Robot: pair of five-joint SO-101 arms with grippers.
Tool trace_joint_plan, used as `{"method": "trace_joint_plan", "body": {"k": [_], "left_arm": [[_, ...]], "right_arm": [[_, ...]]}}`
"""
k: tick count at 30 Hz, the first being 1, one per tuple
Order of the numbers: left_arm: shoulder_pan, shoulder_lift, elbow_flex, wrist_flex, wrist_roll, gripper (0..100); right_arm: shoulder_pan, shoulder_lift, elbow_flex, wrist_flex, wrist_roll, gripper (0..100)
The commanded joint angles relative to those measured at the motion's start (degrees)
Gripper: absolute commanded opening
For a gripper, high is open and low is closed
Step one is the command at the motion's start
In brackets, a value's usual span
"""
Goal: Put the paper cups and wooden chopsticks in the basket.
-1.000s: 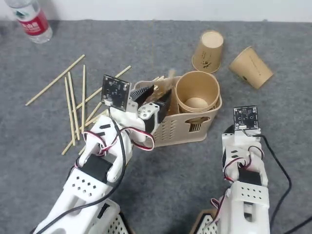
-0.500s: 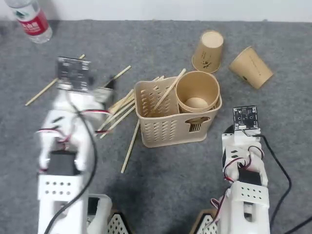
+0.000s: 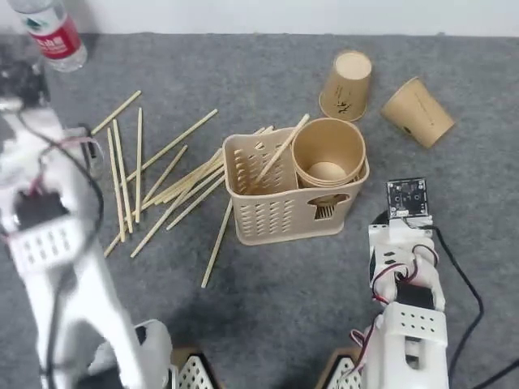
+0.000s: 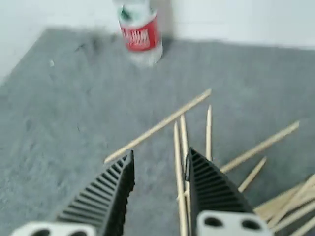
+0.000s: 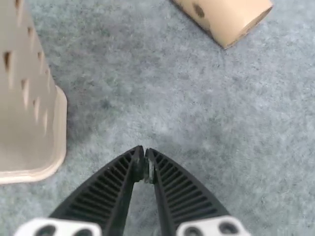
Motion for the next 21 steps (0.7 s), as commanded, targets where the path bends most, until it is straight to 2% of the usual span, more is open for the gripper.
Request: {"method": "trace_joint_plan", "body": {"k": [1,4,8,16,21], "left_arm": [[-2.11,20.57,-18.95,12.75,-10.37,16],[-3.87,33.23,-31.08,20.31,-19.16,16],[-6.68,48.97,-47.96,25.93,-24.97,16],[-7.56,77.1,-81.54,37.98,-28.75,16],[-7.65,93.19,-102.11,39.12,-29.01,16]], "right_arm": [[-0.22,-0.84,-0.7,-1.1,0.7,1.5],[-0.22,-0.84,-0.7,-1.19,0.7,1.5],[-0.31,-0.84,-0.7,-1.19,0.7,1.5],[-0.31,-0.84,-0.7,-1.19,0.7,1.5],[-0.31,-0.84,-0.7,-1.19,0.7,1.5]]}}
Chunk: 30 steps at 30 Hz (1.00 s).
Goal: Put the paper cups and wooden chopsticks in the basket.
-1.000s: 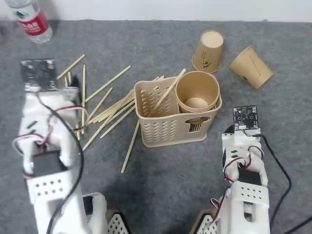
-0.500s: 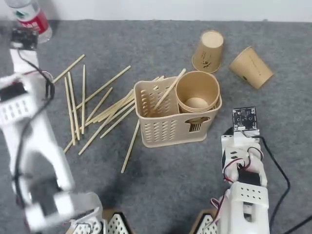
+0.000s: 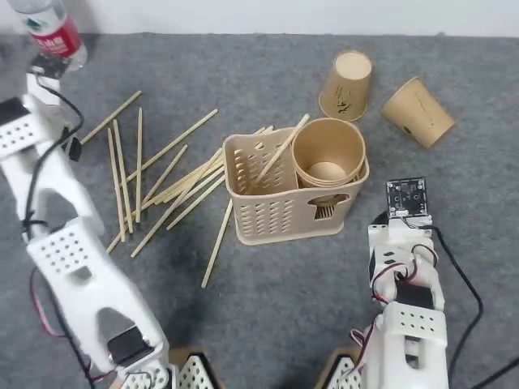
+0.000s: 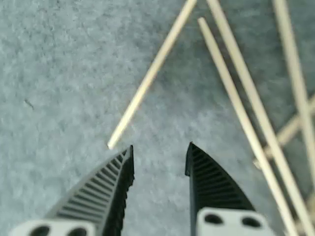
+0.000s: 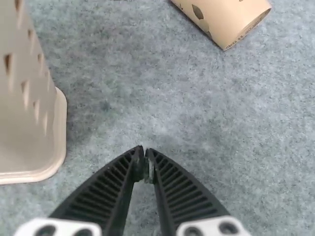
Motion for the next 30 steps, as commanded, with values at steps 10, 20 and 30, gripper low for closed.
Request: {"method": "trace_joint_plan", "body": {"k": [10,20,30], "left_arm": [[-1.67,33.58,-43.3,-4.66,-1.23,16],[-1.67,38.59,-37.93,-4.57,-6.77,16],[-1.49,38.42,-34.33,0.0,-12.75,5]], "right_arm": [[-0.31,-0.84,-0.7,-1.19,0.7,1.5],[-0.31,-0.84,-0.44,-1.1,0.7,1.5],[-0.31,-0.84,-0.44,-1.1,0.7,1.5]]}}
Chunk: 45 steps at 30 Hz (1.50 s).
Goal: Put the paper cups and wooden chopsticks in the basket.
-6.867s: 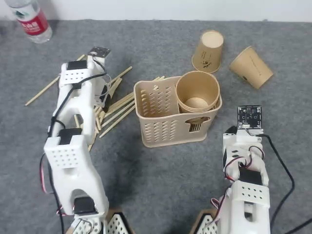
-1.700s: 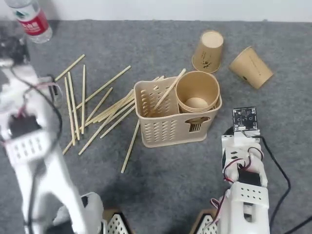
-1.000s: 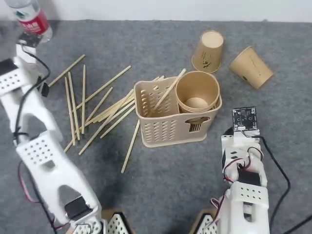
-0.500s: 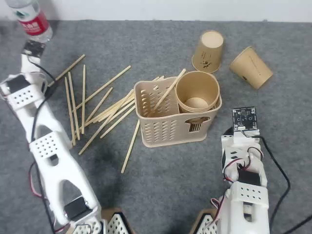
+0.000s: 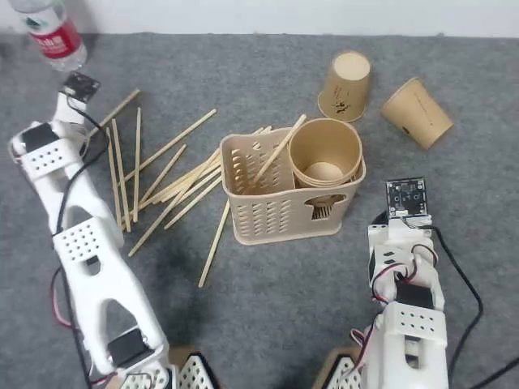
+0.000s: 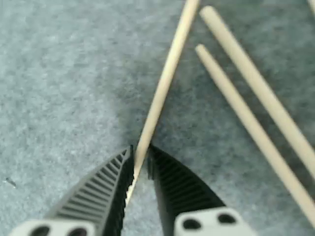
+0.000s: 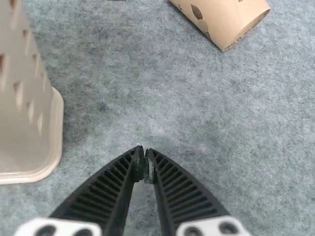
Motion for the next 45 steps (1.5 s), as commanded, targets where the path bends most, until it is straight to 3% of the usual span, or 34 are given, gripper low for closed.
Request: {"method": "trace_joint_plan", "body": {"k": [1,11,17,25,31,38,45], "left_arm": [[-1.41,1.93,3.38,2.73,-2.11,5],[-1.41,0.0,1.1,19.87,-11.25,1],[-2.37,-6.24,4.53,19.69,-11.87,1],[-2.02,-17.32,18.68,19.34,-10.2,2],[-1.49,-17.58,18.95,19.25,-7.74,17],[-0.79,-15.74,19.21,19.25,-6.77,17],[1.85,-8.62,18.95,19.25,-9.58,6]], "right_arm": [[-0.22,-0.84,-0.44,-1.19,0.7,1.5],[-0.22,-0.84,-0.44,-1.19,0.7,1.5],[-0.31,-0.84,-0.44,-1.19,0.7,1.5],[-0.31,-0.84,-0.44,-1.19,0.7,1.5],[-0.31,-0.84,-0.44,-1.19,0.7,1.5],[-0.31,-0.84,-0.44,-1.19,0.79,1.5],[-0.31,-0.84,-0.44,-1.19,0.79,1.5]]}}
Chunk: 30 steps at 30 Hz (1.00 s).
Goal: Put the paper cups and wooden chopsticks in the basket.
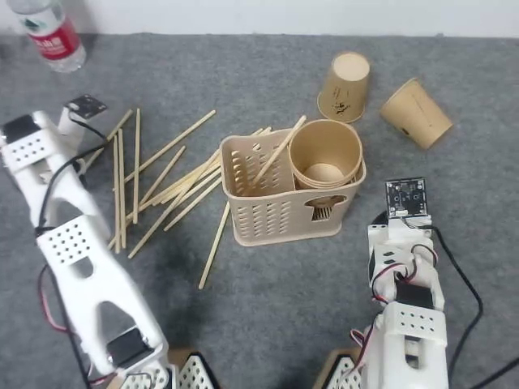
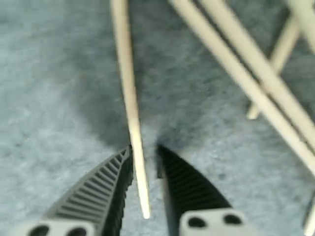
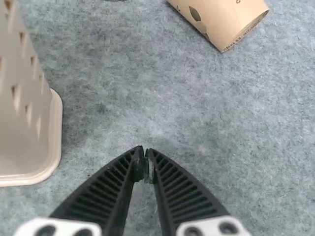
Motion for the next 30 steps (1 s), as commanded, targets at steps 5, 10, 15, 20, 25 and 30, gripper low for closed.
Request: {"method": "trace_joint_plan", "body": {"k": [5,10,15,20,25,30], "left_arm": [[3.43,6.24,0.92,2.02,-1.41,6],[2.9,6.33,1.1,2.2,-3.43,1],[2.55,5.01,-0.48,2.2,-0.62,1],[2.46,-2.9,-2.15,2.37,6.15,1],[1.93,-13.89,5.41,2.46,8.18,1],[2.46,-31.38,23.78,2.46,7.82,1]], "right_arm": [[-0.22,-0.84,-0.44,-1.19,0.79,1.5],[-0.22,-0.84,-0.44,-1.19,0.79,1.5],[-0.22,-0.84,-0.44,-1.19,0.79,1.5],[-0.22,-0.84,-0.44,-1.19,0.79,1.5],[-0.22,-0.84,-0.53,-1.19,0.79,1.5],[-0.22,-0.84,-0.53,-1.19,0.79,1.5]]}}
